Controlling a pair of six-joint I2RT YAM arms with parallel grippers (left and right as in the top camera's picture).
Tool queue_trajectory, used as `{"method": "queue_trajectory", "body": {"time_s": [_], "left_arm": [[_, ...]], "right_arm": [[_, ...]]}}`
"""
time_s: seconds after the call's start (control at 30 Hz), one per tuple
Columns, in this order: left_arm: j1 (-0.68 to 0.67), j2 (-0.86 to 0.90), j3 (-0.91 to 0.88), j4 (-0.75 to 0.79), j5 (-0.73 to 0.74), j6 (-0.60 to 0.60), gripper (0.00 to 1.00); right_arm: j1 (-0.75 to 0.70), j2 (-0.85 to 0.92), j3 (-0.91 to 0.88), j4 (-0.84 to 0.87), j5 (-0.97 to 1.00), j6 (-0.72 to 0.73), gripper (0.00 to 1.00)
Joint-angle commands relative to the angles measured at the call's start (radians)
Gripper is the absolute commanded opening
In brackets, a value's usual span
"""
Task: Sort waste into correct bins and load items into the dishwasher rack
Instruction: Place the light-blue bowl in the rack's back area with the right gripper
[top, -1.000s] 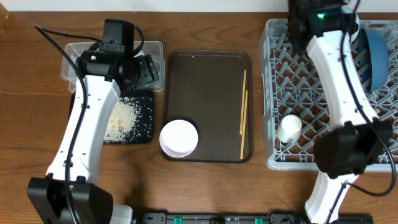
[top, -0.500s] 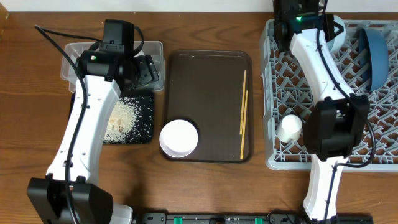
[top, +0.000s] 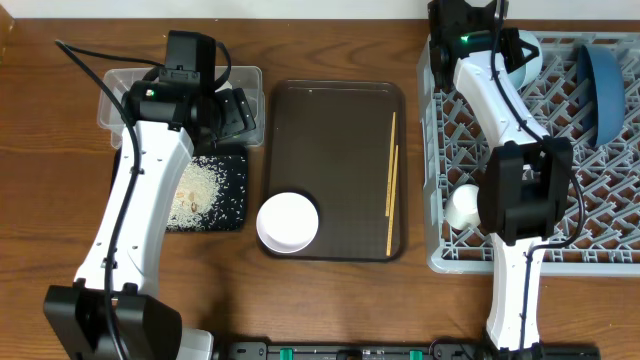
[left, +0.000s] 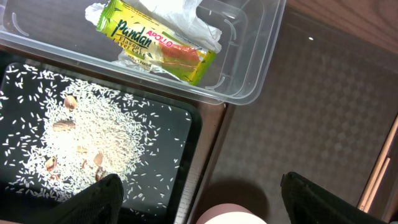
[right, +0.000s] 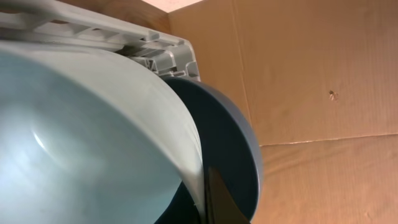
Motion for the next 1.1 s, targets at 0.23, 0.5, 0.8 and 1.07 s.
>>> {"method": "queue_trajectory", "body": {"time_s": [0.23, 0.5, 0.8, 1.07], "left_arm": [[0.003, -0.013, 0.016, -0.003, -0.009, 0.001, 0.84], [0.003, -0.013, 0.016, -0.003, -0.009, 0.001, 0.84], [0.003, -0.013, 0.016, -0.003, -0.009, 0.001, 0.84], [0.003, -0.013, 0.016, -0.003, -0.009, 0.001, 0.84]], "right_arm": [[0.071, 0.034, -0.002, -0.066, -0.049, -0.024, 0.04], [0.122, 0.034, -0.002, -0.106, -0.05, -0.024, 0.46], [0.158, 0.029, -0.002, -0.093, -0.065, -0.025, 0.99], [0.188, -0.056, -0.002, -0.069, -0.357, -0.026, 0.99]]}}
